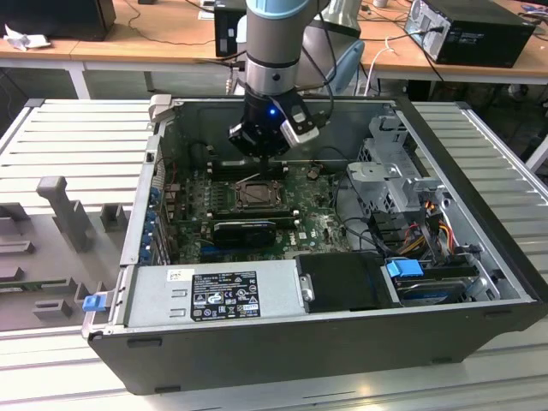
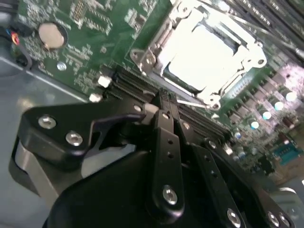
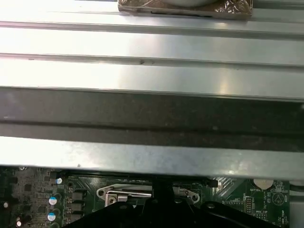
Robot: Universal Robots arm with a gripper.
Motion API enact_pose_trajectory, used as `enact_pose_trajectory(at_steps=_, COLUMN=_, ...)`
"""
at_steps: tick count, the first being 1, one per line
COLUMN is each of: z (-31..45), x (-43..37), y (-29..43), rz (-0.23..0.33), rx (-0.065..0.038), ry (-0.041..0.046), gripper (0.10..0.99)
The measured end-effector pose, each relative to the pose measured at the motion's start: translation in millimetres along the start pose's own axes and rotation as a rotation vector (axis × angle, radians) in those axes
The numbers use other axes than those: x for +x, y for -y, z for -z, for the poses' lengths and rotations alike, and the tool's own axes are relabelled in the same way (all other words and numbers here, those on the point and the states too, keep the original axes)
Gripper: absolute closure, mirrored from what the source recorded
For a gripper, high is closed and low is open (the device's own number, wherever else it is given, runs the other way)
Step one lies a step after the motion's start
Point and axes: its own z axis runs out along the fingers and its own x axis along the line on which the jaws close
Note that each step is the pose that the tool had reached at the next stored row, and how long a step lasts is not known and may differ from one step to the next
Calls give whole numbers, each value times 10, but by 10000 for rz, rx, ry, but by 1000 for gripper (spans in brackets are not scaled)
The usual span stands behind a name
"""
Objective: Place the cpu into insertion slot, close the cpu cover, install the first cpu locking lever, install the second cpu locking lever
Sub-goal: 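Install the first cpu locking lever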
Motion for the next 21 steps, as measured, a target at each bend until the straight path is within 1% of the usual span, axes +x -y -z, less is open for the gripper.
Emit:
enact_pose_trajectory(at_steps=2, z=1, x=24, y=-1, rz=5, rx=-21, ry=0, gripper=980)
enact_pose_trajectory(at_steps=5, z=-1, x=28, y=-17, rz=103, rx=-31, ry=-8, gripper=980)
enact_pose_trajectory(at_steps=7, z=-12, x=8, y=-40, rz=247, rx=-33, ry=-21, gripper=980)
enact_pose_trajectory(at_steps=10, z=-30, x=-3, y=-37, rz=246, rx=-31, ry=-21, gripper=980)
enact_pose_trajectory(at_steps=12, z=-94, x=-57, y=-30, rz=245, rx=-31, ry=-21, gripper=980)
enact_pose_trajectory(at_steps=13, z=-149, x=-61, y=-24, rz=248, rx=-31, ry=-22, gripper=980)
enact_pose_trajectory(at_steps=21, z=-187, x=-83, y=-20, rz=249, rx=-31, ry=-21, gripper=980)
